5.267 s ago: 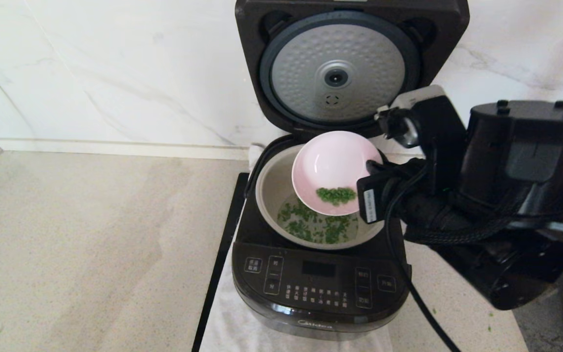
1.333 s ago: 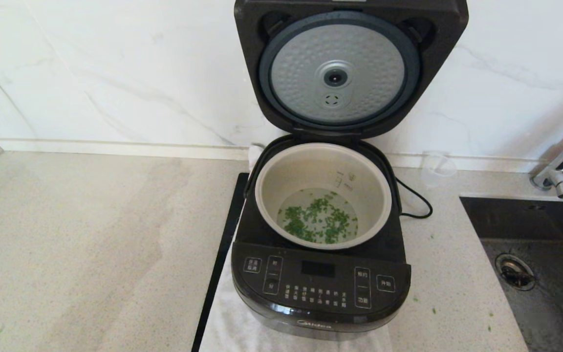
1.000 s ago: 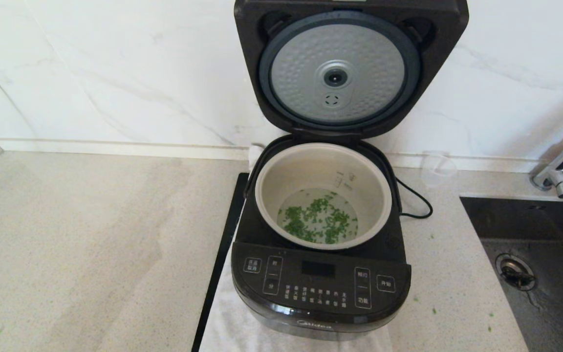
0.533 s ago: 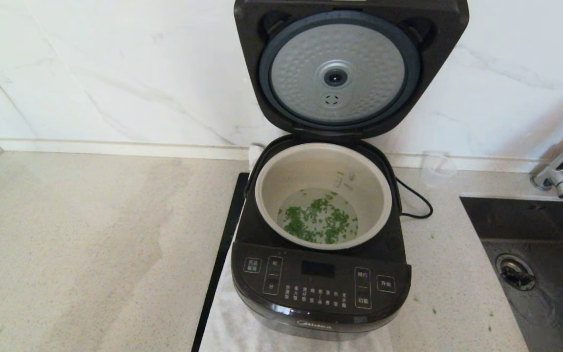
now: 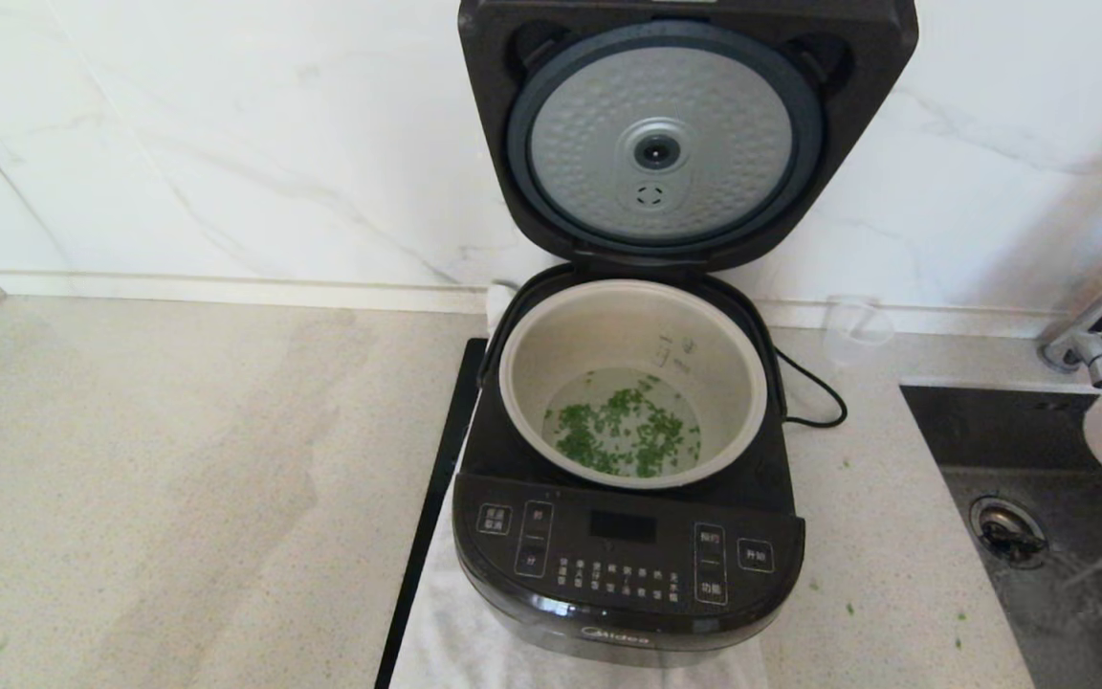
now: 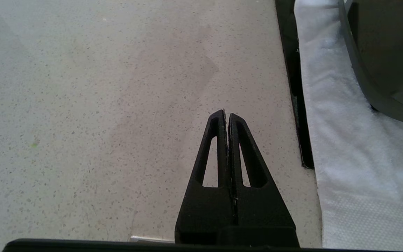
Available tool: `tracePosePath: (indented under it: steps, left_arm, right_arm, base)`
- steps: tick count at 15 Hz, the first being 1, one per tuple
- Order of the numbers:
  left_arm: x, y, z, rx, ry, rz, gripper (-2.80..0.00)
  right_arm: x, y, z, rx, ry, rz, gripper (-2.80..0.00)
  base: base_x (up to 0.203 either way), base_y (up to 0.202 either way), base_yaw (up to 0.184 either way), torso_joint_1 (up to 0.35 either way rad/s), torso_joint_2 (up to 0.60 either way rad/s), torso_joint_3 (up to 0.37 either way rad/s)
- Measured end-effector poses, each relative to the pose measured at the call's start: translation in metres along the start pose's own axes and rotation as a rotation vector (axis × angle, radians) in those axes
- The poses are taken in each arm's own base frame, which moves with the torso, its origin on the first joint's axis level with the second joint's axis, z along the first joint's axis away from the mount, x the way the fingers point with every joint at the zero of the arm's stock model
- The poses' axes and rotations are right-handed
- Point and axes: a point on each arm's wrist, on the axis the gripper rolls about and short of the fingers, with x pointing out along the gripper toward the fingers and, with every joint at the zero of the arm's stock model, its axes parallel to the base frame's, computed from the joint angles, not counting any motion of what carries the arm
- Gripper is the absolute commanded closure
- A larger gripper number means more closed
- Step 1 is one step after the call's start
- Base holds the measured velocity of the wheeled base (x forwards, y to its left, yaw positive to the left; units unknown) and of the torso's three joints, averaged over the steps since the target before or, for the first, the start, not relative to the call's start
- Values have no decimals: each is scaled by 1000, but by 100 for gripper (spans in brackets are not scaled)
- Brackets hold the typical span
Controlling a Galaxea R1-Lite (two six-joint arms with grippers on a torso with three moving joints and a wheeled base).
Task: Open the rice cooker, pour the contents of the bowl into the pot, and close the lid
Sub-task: Pour the water from the bowl into the rice cooker
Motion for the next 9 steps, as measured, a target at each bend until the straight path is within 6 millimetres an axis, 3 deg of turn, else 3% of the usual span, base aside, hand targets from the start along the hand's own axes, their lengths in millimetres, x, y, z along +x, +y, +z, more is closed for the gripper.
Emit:
tracePosePath:
  steps: [4,9]
  left_arm:
    - [0,0,0,0,0,0,0]
    - [0,0,0,0,0,0,0]
  right_arm:
    - [-22,70,-57,-188,92,37,0]
    - [-50,127,-121,-394,196,118,0]
  base:
    - [0,0,0,0,0,0]
    - [0,0,0,0,0,0]
